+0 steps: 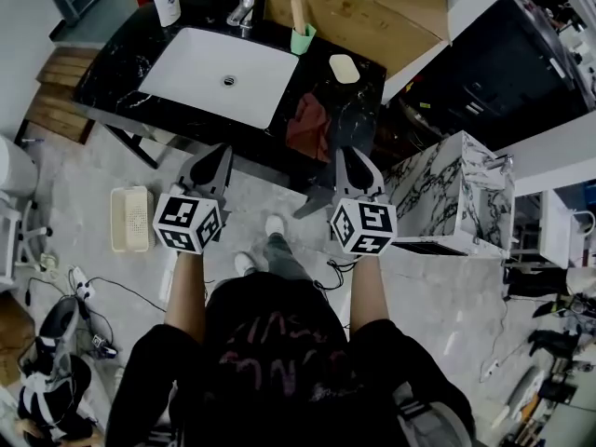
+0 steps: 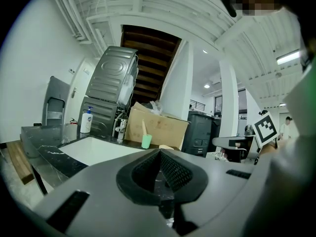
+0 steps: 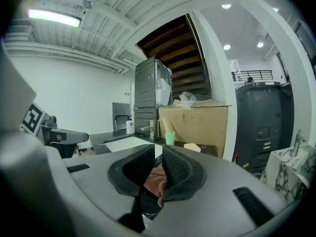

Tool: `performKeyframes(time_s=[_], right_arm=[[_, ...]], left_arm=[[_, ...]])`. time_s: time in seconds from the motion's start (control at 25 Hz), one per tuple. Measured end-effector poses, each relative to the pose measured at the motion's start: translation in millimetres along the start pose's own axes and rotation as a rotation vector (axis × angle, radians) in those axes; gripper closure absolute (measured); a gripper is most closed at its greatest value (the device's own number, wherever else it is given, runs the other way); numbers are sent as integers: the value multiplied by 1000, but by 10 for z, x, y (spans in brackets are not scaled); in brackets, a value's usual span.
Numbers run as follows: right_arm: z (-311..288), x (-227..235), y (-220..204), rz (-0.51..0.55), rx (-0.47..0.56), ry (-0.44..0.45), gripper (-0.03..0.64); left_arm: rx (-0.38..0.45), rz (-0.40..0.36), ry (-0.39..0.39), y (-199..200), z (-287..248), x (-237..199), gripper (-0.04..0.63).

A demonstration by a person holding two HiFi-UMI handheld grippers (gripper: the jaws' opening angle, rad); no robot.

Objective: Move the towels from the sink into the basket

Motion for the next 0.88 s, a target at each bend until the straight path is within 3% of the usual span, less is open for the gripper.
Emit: performKeyframes(time_s=[0.2, 0.44, 0.88], right_arm=[[-270, 44, -99, -10, -38, 7, 527], [-633, 159, -293, -1, -136, 18, 446], [-1240, 189, -731, -16, -317, 124, 283]], left_arm=[[-11, -11, 15, 24, -179, -149, 589], [-39, -25, 11, 21, -513, -256, 589], [-98, -28, 15, -125, -856, -317, 589]])
Point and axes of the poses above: the fingertips, and each gripper's own axes: z backward along the fingers, x to its right, y out of its top, the point moved 6 cm from there along z, backward along the fingers, and after that the axes turned 4 degrees about x, right-handed, at the moved point
